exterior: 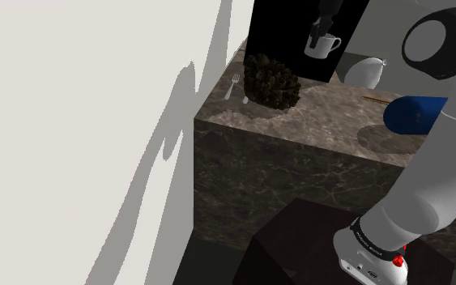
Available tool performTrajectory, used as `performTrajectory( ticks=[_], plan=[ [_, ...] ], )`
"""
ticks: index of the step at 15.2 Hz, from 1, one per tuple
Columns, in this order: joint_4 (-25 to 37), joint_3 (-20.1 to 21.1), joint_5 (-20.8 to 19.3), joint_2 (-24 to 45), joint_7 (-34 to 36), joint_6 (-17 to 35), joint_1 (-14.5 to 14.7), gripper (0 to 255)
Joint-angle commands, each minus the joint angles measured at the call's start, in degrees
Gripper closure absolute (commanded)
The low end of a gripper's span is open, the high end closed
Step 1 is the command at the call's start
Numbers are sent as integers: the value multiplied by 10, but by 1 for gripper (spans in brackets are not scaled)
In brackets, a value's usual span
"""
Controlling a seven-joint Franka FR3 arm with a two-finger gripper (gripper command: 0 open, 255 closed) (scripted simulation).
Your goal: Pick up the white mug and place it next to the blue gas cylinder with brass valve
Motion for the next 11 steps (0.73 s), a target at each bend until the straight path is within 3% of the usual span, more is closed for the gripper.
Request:
performTrajectory(
  ticks=[1,11],
  plan=[
    [27,-1,3,8,-1,-20,-3,255],
    [219,-2,32,81,-9,-141,-35,255]
  ],
)
